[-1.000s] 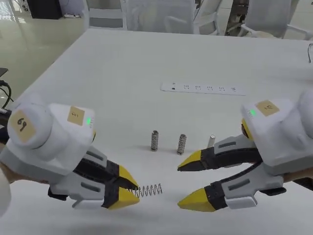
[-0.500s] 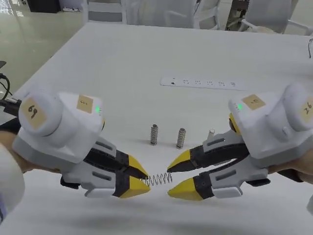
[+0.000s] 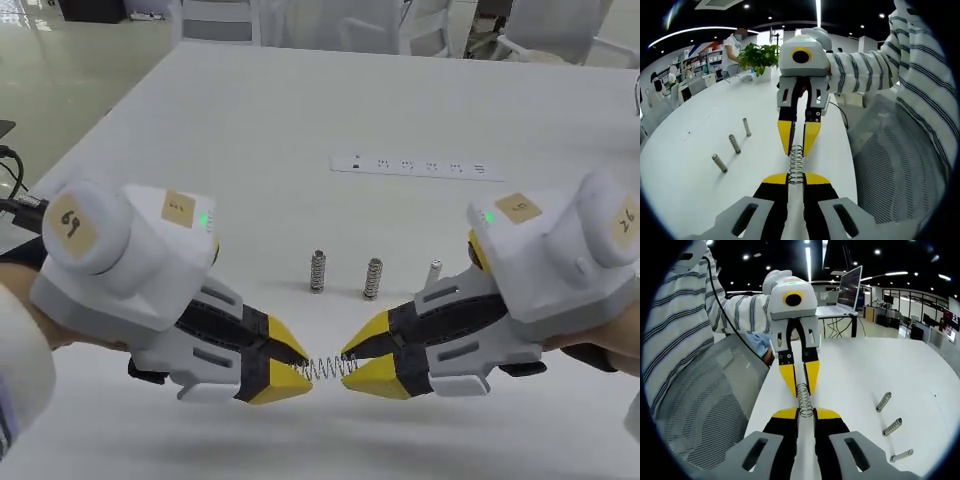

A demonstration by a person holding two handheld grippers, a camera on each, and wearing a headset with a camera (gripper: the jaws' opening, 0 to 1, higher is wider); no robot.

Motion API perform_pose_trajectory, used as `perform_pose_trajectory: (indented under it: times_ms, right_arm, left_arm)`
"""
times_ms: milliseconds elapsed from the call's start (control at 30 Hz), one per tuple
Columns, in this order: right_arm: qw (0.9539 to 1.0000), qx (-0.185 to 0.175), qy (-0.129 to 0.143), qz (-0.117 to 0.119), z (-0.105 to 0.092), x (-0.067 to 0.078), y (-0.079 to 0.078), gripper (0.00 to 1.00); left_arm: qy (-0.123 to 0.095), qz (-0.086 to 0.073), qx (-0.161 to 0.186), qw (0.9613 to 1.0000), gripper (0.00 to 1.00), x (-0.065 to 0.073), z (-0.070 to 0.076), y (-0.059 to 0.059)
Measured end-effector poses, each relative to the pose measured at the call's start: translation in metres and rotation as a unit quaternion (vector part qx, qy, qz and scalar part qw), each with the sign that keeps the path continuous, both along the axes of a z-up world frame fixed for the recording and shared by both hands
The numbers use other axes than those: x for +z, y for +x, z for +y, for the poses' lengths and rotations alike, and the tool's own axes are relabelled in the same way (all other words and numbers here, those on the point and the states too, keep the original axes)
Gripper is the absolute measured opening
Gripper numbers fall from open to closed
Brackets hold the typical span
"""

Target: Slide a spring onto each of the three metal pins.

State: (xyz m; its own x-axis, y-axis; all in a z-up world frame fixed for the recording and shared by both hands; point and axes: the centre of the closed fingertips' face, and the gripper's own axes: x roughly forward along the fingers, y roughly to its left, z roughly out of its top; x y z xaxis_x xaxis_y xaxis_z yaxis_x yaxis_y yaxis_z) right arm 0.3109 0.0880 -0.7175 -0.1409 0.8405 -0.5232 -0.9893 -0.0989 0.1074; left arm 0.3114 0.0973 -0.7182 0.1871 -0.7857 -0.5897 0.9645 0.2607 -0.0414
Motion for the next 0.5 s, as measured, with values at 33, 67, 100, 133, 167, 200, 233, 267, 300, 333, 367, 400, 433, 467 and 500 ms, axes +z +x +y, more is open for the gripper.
perform_pose_trajectory:
  times_ms: [33,67,100,133,167,200,233,267,300,333,367,400,433,467,500]
  right_arm:
    - [1.0,0.001,0.001,0.0,0.0001,0.0,0.0,0.08]
    - [1.0,0.001,0.001,0.0,0.0001,0.0,-0.0002,0.08]
    - [1.0,0.003,0.002,0.001,0.0001,-0.0002,-0.0004,0.08]
    - [1.0,0.004,0.002,0.002,0.0001,-0.0004,-0.0008,0.08]
    - [1.0,0.006,0.002,0.003,0.0,-0.0007,-0.0014,0.08]
    - [1.0,0.007,0.002,0.003,-0.0001,-0.0009,-0.0015,0.08]
    - [1.0,0.007,0.002,0.005,0.0,-0.0013,-0.0017,0.08]
    - [0.9999,0.008,0.001,0.008,-0.0003,-0.0017,-0.0023,0.08]
    - [0.9999,0.009,0.0,0.01,-0.0005,-0.002,-0.0026,0.08]
    - [0.9999,0.01,0.0,0.011,-0.0008,-0.0024,-0.0027,0.08]
    - [0.9998,0.009,-0.002,0.016,-0.0012,-0.0033,-0.0026,0.08]
    - [0.9997,0.009,-0.003,0.022,-0.0019,-0.0043,-0.0032,0.08]
    - [0.9997,0.011,-0.004,0.021,-0.0027,-0.0056,-0.003,0.08]
    - [0.9997,0.011,-0.004,0.023,-0.0032,-0.0062,-0.0032,0.08]
    - [0.9996,0.013,-0.006,0.026,-0.004,-0.0071,-0.0039,0.08]
  left_arm:
    - [0.0,0.0,0.0,1.0,0.02,0.0001,-0.0001,0.0]
    - [-0.001,0.0,0.0,1.0,0.02,0.0003,0.0,0.0001]
    - [-0.002,-0.002,-0.001,1.0,0.02,0.0003,-0.0001,-0.0001]
    - [-0.003,-0.001,-0.002,1.0,0.02,0.0003,-0.0001,-0.0004]
    - [-0.004,0.0,-0.003,1.0,0.02,0.0001,-0.0004,-0.0012]
    - [-0.004,0.0,-0.003,1.0,0.02,0.0,-0.0005,-0.0014]
    - [-0.005,0.0,-0.002,1.0,0.02,-0.0007,-0.0005,-0.0016]
    - [-0.006,0.001,-0.001,1.0,0.02,-0.001,-0.0005,-0.0019]
    - [-0.008,0.002,-0.001,1.0,0.02,-0.0015,-0.001,-0.0027]
    - [-0.009,0.003,0.0,1.0,0.02,-0.0018,-0.0013,-0.003]
    - [-0.01,0.004,0.002,0.9999,0.02,-0.0024,-0.0018,-0.0033]
    - [-0.012,0.005,0.002,0.9999,0.02,-0.003,-0.0021,-0.0036]
    - [-0.013,0.004,0.004,0.9999,0.02,-0.0042,-0.0029,-0.0037]
    - [-0.014,0.003,0.005,0.9999,0.02,-0.005,-0.0034,-0.0037]
    - [-0.017,0.006,0.008,0.9998,0.02,-0.0061,-0.004,-0.004]
